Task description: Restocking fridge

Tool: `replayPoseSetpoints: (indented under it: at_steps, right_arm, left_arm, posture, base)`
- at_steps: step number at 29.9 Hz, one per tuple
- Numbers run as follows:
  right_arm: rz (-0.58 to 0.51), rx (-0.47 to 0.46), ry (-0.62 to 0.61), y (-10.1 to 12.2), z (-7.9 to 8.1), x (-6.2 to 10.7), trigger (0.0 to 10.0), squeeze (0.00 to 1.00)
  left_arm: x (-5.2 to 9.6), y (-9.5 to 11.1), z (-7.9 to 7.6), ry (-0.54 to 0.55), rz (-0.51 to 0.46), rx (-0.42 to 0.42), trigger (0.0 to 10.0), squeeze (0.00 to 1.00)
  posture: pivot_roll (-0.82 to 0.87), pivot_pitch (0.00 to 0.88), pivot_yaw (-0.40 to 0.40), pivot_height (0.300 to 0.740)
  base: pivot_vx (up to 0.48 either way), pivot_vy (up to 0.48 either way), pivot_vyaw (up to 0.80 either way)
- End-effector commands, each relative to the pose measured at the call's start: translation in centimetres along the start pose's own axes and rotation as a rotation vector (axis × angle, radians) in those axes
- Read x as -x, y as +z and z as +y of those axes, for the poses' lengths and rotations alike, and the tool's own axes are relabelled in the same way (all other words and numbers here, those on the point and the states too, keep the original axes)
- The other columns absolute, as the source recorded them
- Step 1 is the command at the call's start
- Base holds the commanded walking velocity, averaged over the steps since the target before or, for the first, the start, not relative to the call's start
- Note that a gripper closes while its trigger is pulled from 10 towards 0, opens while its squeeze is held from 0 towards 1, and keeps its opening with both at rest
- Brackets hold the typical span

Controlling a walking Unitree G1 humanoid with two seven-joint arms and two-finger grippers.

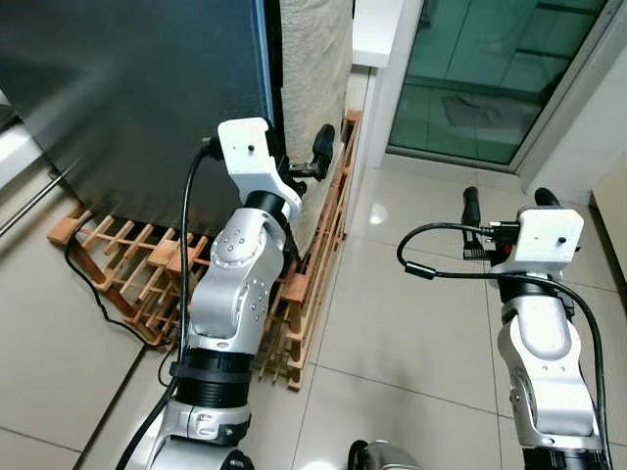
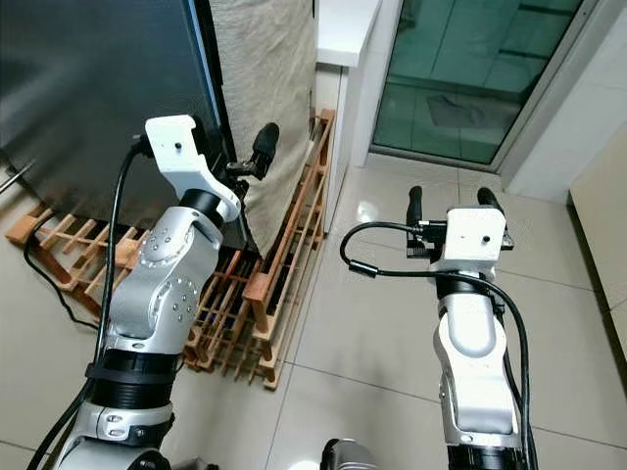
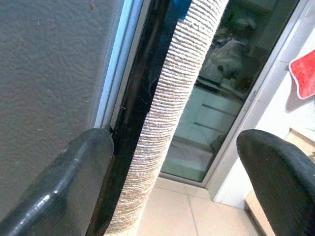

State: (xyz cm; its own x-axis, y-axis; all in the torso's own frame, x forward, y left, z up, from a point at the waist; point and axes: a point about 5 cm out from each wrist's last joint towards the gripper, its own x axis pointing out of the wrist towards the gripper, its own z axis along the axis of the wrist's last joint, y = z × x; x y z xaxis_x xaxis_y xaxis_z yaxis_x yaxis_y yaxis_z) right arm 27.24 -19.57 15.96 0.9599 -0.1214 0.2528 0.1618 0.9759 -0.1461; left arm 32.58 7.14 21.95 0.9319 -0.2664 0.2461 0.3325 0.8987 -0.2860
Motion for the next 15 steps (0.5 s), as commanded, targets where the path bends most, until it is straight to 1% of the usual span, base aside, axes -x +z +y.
replayPoseSetpoints:
  at_steps: [1, 8, 11, 13, 15]
  right_arm:
    - [0.027, -0.009, -0.008, -0.5, -0.2, 0.0, 10.0, 0.0]
    - [0.031, -0.012, -0.003, -0.5, -0.1, 0.0, 10.0, 0.0]
    - [0.033, -0.019, 0.001, -0.6, 0.0, -0.3, 10.0, 0.0]
    - [0.034, -0.026, 0.006, -0.6, 0.2, -0.5, 10.0, 0.0]
    - [0.035, -0.029, 0.007, -0.6, 0.3, -0.6, 10.0, 0.0]
  left_arm:
    - [0.2, -0.2, -0.9, -0.044, 0.017, 0.012, 10.0, 0.0]
    - [0.0, -0.7, -0.8, -0.03, 0.032, 0.005, 10.0, 0.0]
    - [-1.0, -1.7, -1.5, -0.031, 0.051, -0.003, 10.0, 0.0]
    - [-1.7, -2.7, -2.1, -0.04, 0.094, -0.025, 10.0, 0.0]
    - [-2.3, -3.6, -2.5, -0.034, 0.136, -0.068, 10.0, 0.0]
  posture:
    - [-0.15, 0.089, 0.003, 0.74]
    - [-0.15, 0.089, 0.002, 0.74]
    - [-0.15, 0.081, 0.001, 0.74]
    - [-0.15, 0.076, 0.001, 0.74]
    - [-0.15, 0.076, 0.001, 0.74]
  base:
    - [0.0, 0.0, 0.0]
    - [0.0, 0.0, 0.0]
    - [0.0, 0.0, 0.0]
    - [0.0, 0.0, 0.0]
    - [0.0, 0.0, 0.0]
